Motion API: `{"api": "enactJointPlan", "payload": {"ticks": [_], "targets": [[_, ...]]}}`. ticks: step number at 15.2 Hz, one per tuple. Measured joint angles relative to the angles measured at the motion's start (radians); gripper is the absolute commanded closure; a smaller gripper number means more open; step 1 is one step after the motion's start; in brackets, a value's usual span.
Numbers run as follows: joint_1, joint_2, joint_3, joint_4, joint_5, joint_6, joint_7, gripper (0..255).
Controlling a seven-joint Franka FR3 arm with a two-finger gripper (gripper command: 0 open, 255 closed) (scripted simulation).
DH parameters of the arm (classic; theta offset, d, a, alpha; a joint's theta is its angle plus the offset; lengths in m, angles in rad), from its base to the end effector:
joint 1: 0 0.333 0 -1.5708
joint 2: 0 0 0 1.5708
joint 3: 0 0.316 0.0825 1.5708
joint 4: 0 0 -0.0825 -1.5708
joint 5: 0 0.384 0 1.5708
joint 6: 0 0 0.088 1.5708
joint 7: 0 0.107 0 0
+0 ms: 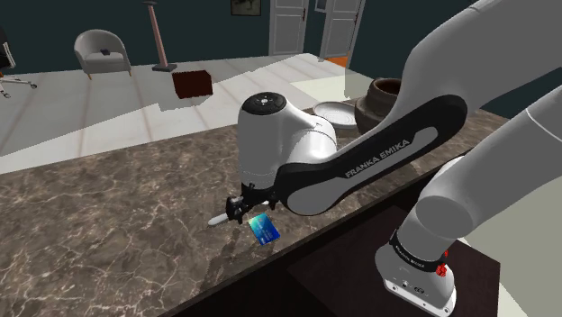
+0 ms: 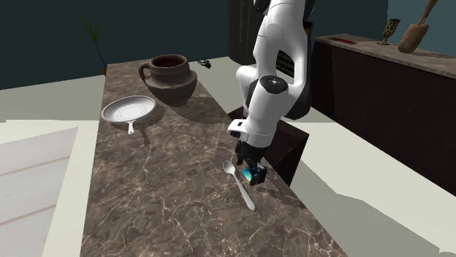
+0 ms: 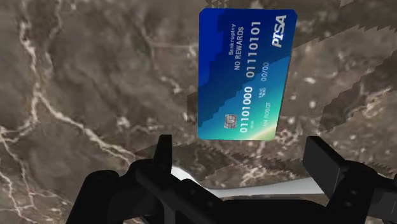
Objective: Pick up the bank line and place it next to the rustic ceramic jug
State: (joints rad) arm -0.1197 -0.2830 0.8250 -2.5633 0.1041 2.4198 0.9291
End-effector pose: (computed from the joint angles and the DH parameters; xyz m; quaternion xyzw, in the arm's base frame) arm 0.3399 0.2800 0.3392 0.9849 -0.1564 0.0693 0.0256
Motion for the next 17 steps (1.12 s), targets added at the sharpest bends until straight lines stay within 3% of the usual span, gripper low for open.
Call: {"api": "enactJointPlan", "payload": {"ticks": [6, 7, 17], "targets": [[-0.003, 0.006, 0.003, -0.005, -0.004, 0.011, 0.003, 0], [-0.003, 0.006, 0.003, -0.005, -0.004, 0.011, 0.003, 255], [-0.004, 0.006, 0.006, 0.0, -0.007, 0.013, 0.006, 255]]}}
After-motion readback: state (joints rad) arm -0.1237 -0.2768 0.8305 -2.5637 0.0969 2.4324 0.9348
